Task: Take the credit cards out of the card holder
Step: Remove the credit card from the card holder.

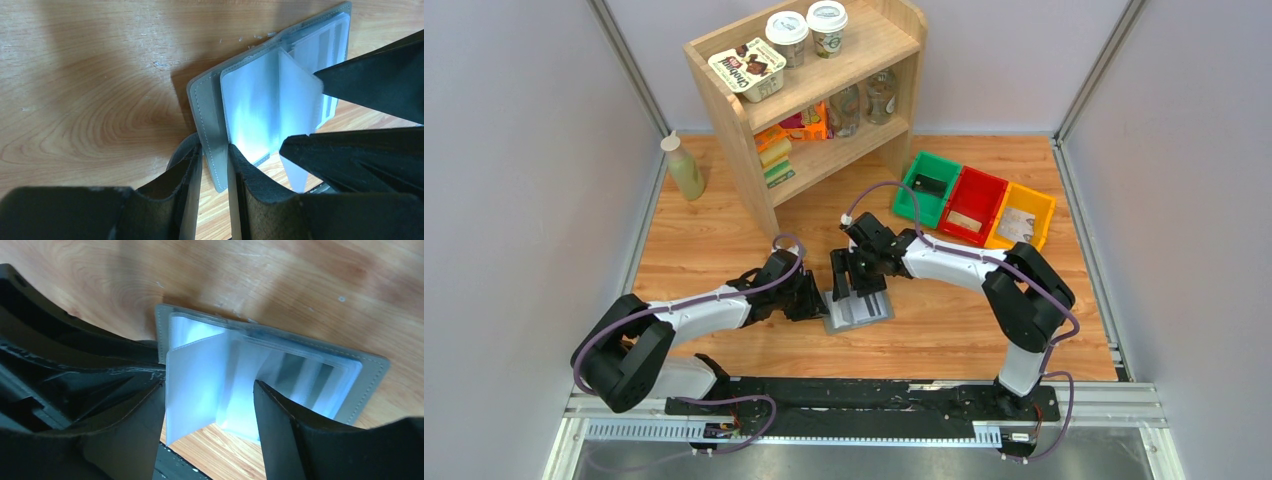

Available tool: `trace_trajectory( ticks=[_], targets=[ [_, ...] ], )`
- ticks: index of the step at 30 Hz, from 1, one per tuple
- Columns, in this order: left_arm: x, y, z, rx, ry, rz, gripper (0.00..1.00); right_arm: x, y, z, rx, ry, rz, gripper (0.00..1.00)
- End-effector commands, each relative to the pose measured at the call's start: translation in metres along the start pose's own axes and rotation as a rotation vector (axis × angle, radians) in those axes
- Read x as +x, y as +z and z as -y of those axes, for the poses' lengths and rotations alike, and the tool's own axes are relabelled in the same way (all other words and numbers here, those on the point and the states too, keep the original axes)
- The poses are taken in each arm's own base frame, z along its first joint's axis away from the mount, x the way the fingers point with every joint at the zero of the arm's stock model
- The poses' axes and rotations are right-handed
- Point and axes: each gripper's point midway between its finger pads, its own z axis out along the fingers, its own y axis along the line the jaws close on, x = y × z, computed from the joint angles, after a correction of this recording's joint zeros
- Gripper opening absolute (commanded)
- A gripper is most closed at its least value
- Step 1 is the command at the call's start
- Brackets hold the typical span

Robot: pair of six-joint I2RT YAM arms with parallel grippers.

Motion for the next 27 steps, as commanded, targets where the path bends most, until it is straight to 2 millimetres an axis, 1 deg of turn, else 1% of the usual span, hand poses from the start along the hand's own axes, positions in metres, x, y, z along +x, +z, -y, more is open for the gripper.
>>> trace_trajectory(
  ticks=[1,5,7,10,11,12,13,16,17,18,19,20,21,22,24,27],
  targets=[
    [-0.005,0.002,-0.002,-0.007,0.009,0.024,0.33,-0.006,-0.001,-0.024,-0.114,-0.013,0.017,0.66],
    [-0.007,0.001,-0.003,-0.011,0.011,0.032,0.33,-0.007,-0.002,-0.041,-0.206,-0.027,0.014,0.66],
    [-0.009,-0.001,-0.003,-0.012,0.009,0.045,0.33,-0.006,0.002,-0.045,-0.234,-0.018,0.002,0.67],
    [-0.012,-0.006,-0.002,-0.007,0.009,0.067,0.34,-0.003,0.011,-0.044,-0.237,-0.006,-0.010,0.67],
    [-0.016,-0.010,0.001,0.000,0.010,0.089,0.34,-0.003,0.014,-0.041,-0.232,-0.003,-0.016,0.67],
    [-0.016,-0.011,-0.001,-0.005,0.008,0.092,0.35,-0.004,0.015,-0.042,-0.234,-0.004,-0.014,0.67],
    [-0.021,-0.016,0.003,0.004,0.011,0.116,0.35,-0.004,0.015,-0.041,-0.234,-0.008,-0.014,0.67],
    [-0.027,-0.027,0.005,0.002,0.012,0.149,0.37,-0.012,0.005,-0.047,-0.244,-0.037,0.015,0.66],
    [-0.033,-0.033,0.010,0.012,0.013,0.178,0.37,-0.016,0.000,-0.047,-0.240,-0.042,0.028,0.66],
    [-0.033,-0.036,0.009,0.002,0.010,0.181,0.38,-0.019,-0.005,-0.047,-0.235,-0.049,0.038,0.66],
    [-0.040,-0.043,0.016,0.023,0.013,0.207,0.38,-0.022,-0.009,-0.045,-0.226,-0.053,0.053,0.66],
    [-0.041,-0.046,0.018,0.023,0.013,0.212,0.39,-0.025,-0.015,-0.043,-0.218,-0.054,0.071,0.66],
    [-0.047,-0.051,0.026,0.043,0.016,0.229,0.40,-0.030,-0.021,-0.039,-0.208,-0.050,0.094,0.66],
    [-0.048,-0.053,0.030,0.053,0.016,0.229,0.40,-0.032,-0.025,-0.032,-0.191,-0.039,0.110,0.66],
    [-0.054,-0.060,0.046,0.097,0.016,0.230,0.42,-0.038,-0.034,-0.015,-0.156,-0.009,0.151,0.65],
    [-0.064,-0.061,0.072,0.158,0.012,0.214,0.45,-0.040,-0.043,0.010,-0.118,0.029,0.179,0.63]
  ],
)
